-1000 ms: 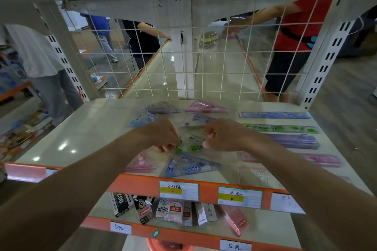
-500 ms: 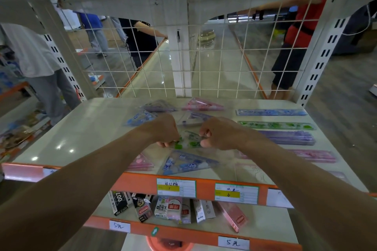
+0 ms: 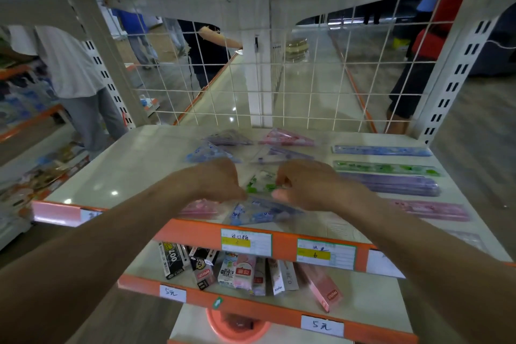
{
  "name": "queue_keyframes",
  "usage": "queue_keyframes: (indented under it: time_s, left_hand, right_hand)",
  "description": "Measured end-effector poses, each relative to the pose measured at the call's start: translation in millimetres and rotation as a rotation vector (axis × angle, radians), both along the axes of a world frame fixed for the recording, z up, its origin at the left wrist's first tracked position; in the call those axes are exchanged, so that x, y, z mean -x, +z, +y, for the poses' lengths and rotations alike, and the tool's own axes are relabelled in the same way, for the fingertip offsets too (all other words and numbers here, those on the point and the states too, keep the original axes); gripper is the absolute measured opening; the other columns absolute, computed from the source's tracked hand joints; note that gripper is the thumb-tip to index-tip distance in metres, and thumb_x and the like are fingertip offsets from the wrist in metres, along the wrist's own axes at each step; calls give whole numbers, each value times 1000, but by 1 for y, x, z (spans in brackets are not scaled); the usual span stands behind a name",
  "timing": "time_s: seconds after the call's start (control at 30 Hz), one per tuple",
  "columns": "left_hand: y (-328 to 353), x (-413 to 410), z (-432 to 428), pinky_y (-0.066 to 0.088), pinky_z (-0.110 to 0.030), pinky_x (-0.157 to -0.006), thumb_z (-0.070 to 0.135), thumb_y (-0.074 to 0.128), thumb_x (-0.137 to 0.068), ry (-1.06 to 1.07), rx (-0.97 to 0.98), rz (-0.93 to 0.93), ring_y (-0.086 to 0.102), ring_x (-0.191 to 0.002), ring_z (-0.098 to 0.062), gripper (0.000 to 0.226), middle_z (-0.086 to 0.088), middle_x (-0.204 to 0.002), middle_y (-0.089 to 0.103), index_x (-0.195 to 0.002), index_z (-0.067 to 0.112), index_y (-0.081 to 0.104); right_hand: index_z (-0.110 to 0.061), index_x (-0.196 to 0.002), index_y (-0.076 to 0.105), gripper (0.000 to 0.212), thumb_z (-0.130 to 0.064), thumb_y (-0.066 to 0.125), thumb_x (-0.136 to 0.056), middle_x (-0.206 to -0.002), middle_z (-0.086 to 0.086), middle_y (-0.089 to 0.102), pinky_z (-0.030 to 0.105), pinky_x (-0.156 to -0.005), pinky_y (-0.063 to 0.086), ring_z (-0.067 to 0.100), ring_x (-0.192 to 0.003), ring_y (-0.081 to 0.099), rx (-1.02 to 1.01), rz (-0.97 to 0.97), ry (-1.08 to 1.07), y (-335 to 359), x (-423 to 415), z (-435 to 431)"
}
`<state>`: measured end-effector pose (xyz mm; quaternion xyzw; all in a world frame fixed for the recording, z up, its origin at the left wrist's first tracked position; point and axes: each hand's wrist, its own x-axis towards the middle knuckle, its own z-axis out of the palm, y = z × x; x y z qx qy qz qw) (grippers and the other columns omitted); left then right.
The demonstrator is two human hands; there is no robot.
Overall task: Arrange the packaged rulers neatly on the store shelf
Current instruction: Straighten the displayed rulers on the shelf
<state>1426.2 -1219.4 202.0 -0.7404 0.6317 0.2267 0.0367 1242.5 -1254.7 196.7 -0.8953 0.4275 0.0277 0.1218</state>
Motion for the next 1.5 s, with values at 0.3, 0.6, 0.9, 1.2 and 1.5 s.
queue_keyframes:
  time_s: [0.3,0.6,0.9,1.2,1.5]
  left_hand:
    - [-13,11,21,28,-27,-50,45,70,-75,-86,27,-68,35,-53,-13,48,2,-60,34,-60,19,33]
    - [-10,5,26,47,-33,-77,47,67,-78,-137,-5,15,55,-91,-19,43,-2,-101,54,-102,14,51]
    - [-7,-3,39,48,-27,-80,23,67,-83,-86,351,291,59,-89,-15,19,6,-92,59,-101,22,60]
    - [-18,6,43,53,-31,-77,21,57,-90,-159,396,156,64,-89,-22,21,-4,-101,69,-96,5,70]
    - [-15,8,40,46,-24,-74,18,61,-88,-91,368,238,59,-86,-15,16,3,-92,62,-103,16,66]
  right_hand:
    - [-13,-110,59,39,-44,61,-86,-110,3,61,29,-72,38,25,-100,58,-29,100,-48,-5,-14,25]
    - [-11,-106,63,38,-39,68,-80,-106,6,64,35,-84,51,24,-95,61,-157,93,-175,-2,-19,36]
    - [-24,-114,57,27,-25,60,-87,-116,-4,61,24,-76,39,19,-110,55,12,-109,-245,1,-7,50]
    - [-21,-109,65,21,-18,56,-90,-114,0,65,34,-90,48,19,-107,58,71,-167,-238,-1,-3,56]
    - [-22,-113,68,28,-17,55,-89,-119,-1,65,33,-96,47,17,-109,59,-3,-189,-252,1,-1,54]
